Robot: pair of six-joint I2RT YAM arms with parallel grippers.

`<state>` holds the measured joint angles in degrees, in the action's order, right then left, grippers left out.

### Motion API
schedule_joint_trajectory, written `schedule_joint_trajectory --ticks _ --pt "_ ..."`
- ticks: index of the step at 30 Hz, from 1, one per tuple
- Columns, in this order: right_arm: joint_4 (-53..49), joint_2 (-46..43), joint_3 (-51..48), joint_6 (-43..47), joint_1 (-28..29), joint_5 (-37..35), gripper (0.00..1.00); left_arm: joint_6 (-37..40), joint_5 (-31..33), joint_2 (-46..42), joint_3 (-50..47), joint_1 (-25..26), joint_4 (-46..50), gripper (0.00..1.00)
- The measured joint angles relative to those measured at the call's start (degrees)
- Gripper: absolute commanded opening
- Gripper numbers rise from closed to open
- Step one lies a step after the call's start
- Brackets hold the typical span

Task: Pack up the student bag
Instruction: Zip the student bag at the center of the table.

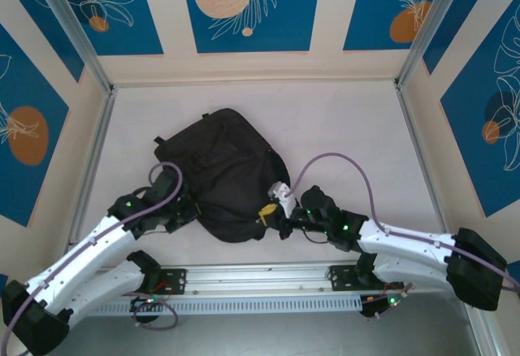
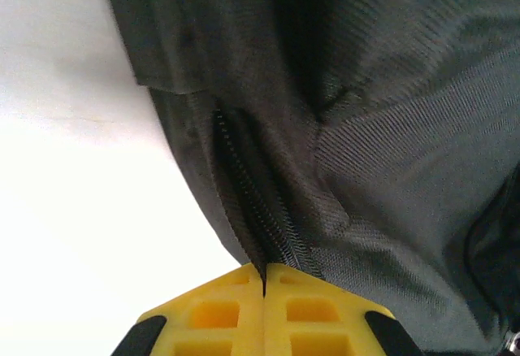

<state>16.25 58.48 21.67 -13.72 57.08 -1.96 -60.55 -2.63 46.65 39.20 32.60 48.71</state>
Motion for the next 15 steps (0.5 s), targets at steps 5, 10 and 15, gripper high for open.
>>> schedule_joint_trajectory --ticks 5,10,15 --pt "3.1 10.8 6.6 0.5 3.5 2.7 0.0 8.2 -1.6 2.8 3.3 -10.2 4.5 0.16" --pt "4.9 17.2 11.9 0.0 5.6 2.5 0.0 10.0 -3.8 3.1 6.0 -13.1 5.9 0.58" --pt "6.1 17.6 12.1 -1.3 5.6 1.4 0.0 4.9 -8.7 -5.0 4.3 -12.1 7.8 0.67"
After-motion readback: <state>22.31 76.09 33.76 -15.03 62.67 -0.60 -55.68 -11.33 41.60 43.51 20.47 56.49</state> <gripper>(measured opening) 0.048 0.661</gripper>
